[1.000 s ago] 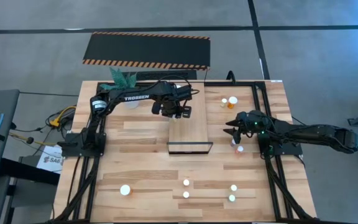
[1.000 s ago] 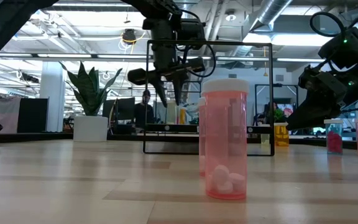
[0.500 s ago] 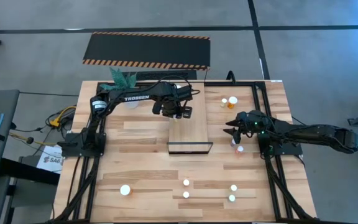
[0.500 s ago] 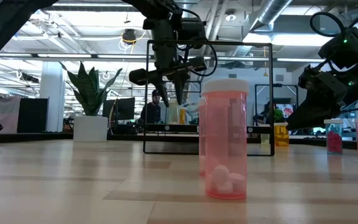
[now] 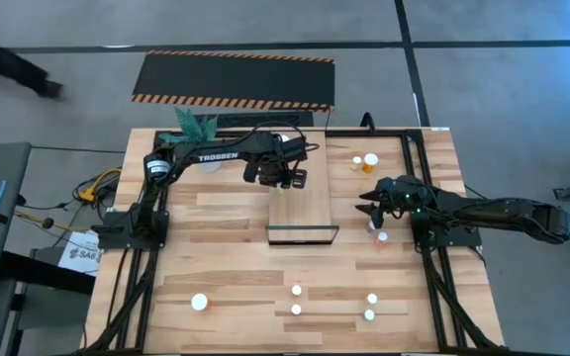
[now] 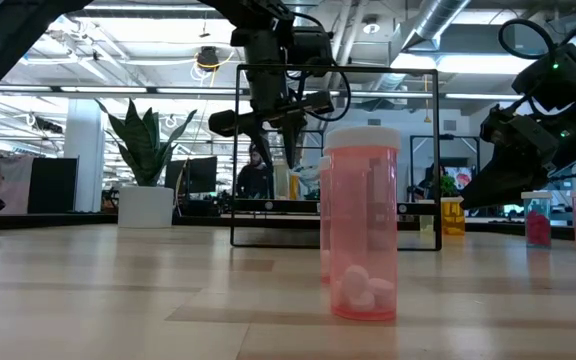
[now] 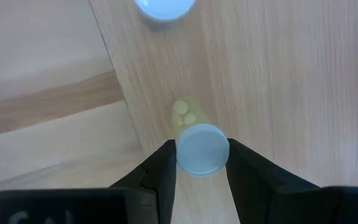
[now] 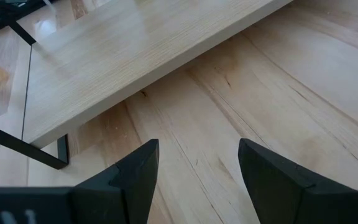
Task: Pick and place medicine bottles onto shelf by color
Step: Put the bottom left yellow pill bottle on the shelf, then put the top orange pill bottle on the shelf aligned with the other orange pill bottle
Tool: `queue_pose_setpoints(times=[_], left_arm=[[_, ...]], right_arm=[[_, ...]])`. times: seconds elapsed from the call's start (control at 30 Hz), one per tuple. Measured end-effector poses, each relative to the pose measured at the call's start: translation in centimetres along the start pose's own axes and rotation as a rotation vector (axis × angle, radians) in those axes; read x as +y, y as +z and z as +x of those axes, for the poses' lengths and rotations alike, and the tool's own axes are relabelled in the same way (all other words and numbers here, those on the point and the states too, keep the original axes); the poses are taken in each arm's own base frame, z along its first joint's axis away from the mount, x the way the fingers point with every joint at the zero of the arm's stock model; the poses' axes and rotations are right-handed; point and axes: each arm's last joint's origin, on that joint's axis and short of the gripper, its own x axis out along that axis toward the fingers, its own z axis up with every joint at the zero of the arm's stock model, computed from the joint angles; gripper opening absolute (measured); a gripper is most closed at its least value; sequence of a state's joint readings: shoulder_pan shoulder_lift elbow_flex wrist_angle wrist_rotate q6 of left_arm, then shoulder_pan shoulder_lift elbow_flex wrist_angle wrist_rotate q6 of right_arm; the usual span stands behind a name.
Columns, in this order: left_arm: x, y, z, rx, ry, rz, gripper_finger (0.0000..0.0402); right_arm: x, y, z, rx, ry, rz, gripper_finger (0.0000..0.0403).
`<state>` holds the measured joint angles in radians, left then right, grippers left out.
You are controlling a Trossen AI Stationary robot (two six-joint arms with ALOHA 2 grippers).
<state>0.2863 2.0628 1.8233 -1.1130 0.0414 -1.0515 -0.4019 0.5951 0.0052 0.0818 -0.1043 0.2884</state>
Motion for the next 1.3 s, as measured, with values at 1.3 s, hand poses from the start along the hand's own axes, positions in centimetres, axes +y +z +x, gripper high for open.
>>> queue_pose_setpoints(times=[1.3], left_arm=[[-0.7,-0.5,-3.5,-0.052,0.052,0.129,0.0147]], right_arm=[[0.0,0.0,0.0,-0.001,0.000,0.000,0.0246]])
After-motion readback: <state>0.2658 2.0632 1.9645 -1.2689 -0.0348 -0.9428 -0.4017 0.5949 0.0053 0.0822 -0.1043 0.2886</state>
